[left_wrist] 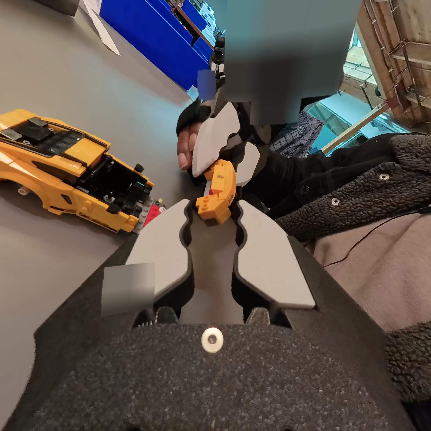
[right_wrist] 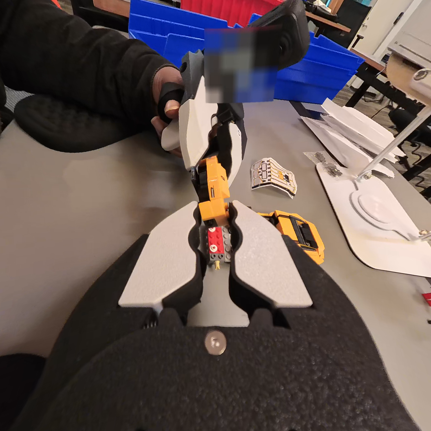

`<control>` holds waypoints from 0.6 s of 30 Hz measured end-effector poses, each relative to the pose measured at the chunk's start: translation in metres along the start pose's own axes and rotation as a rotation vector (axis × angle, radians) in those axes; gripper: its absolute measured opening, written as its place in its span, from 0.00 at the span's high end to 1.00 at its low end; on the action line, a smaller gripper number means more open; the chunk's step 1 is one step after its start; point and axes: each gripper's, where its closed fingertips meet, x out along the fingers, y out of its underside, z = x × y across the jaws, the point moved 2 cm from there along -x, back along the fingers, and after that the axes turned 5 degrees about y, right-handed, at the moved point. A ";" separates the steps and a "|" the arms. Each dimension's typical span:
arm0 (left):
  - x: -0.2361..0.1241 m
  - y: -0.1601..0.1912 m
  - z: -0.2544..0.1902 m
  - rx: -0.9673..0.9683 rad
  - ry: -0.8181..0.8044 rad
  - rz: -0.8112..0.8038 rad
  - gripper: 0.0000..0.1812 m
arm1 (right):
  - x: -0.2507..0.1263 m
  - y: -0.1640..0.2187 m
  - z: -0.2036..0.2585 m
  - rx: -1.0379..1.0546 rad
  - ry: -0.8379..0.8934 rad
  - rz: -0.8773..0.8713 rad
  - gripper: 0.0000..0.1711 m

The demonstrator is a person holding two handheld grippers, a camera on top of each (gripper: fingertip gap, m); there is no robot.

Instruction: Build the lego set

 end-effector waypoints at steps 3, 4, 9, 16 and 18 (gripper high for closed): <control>0.000 0.000 0.001 0.004 -0.008 -0.001 0.81 | 0.000 0.000 -0.001 -0.023 0.013 -0.003 0.87; 0.000 -0.001 0.001 0.016 -0.015 0.000 0.82 | 0.000 0.000 -0.001 -0.036 0.018 -0.008 0.87; -0.001 -0.004 -0.005 0.218 -0.080 0.016 0.83 | -0.002 -0.007 -0.002 -0.235 0.115 -0.038 0.87; -0.004 -0.014 -0.021 0.576 -0.176 0.007 0.83 | -0.006 -0.023 -0.003 -0.486 0.277 -0.053 0.86; -0.004 -0.015 -0.022 0.646 -0.205 0.011 0.83 | -0.006 -0.023 -0.004 -0.524 0.301 -0.049 0.86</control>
